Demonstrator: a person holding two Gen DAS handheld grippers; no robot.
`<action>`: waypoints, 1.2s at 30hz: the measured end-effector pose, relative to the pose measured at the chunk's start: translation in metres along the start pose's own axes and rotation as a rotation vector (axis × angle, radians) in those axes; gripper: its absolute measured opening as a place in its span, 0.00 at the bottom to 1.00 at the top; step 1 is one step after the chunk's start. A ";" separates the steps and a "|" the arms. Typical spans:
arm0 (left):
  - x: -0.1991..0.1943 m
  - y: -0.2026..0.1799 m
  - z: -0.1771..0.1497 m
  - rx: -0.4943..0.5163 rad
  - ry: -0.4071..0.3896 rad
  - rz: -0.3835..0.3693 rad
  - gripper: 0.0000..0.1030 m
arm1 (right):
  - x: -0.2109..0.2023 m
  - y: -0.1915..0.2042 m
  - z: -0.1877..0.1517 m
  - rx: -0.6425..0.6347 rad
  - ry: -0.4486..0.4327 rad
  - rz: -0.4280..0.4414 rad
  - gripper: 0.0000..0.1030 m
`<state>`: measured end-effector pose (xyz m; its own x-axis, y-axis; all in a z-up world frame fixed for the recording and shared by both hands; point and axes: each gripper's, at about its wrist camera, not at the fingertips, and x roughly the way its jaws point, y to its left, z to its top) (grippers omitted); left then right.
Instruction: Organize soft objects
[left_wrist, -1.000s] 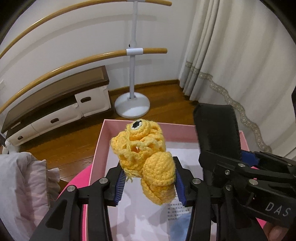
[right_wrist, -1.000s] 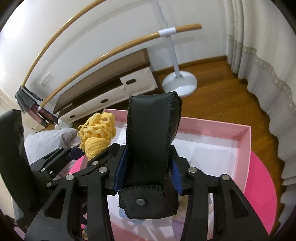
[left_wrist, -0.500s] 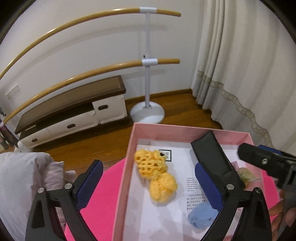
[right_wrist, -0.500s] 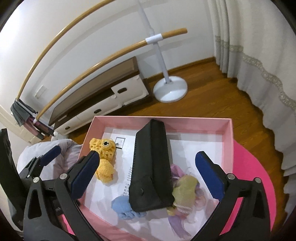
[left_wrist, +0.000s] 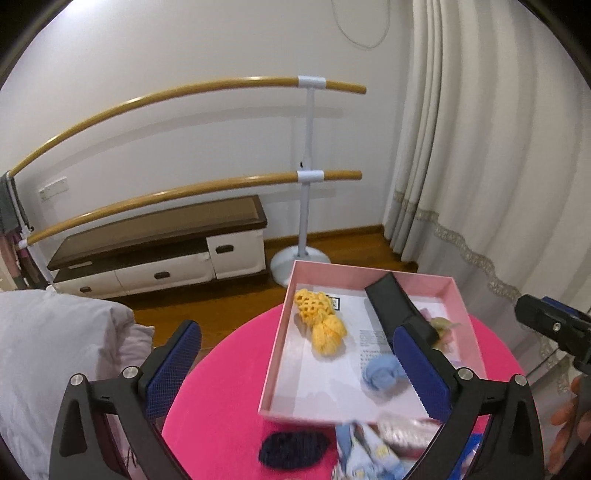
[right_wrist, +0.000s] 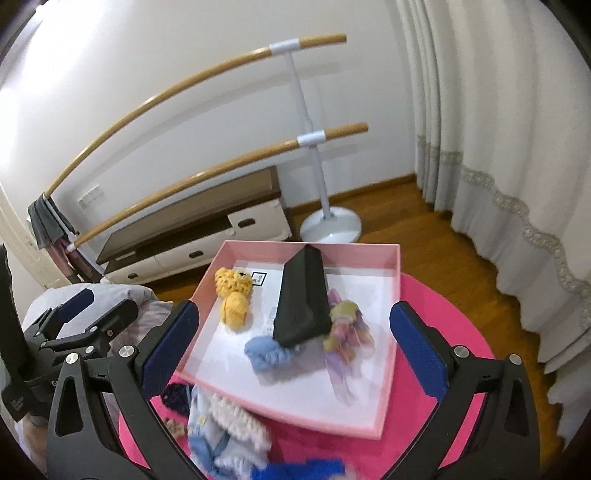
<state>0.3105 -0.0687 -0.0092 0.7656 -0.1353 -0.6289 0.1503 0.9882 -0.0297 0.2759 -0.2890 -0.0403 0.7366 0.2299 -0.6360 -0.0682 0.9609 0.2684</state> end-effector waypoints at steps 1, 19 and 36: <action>-0.009 0.000 -0.006 -0.004 -0.009 -0.002 1.00 | -0.009 0.001 -0.003 -0.001 -0.014 0.001 1.00; -0.165 -0.009 -0.098 -0.013 -0.214 0.040 1.00 | -0.148 0.030 -0.078 -0.053 -0.244 -0.054 1.00; -0.206 -0.021 -0.131 0.004 -0.270 0.069 1.00 | -0.183 0.058 -0.118 -0.104 -0.288 -0.077 1.00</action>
<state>0.0674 -0.0521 0.0196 0.9130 -0.0821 -0.3996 0.0937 0.9956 0.0096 0.0575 -0.2572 0.0066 0.9017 0.1172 -0.4163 -0.0624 0.9877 0.1431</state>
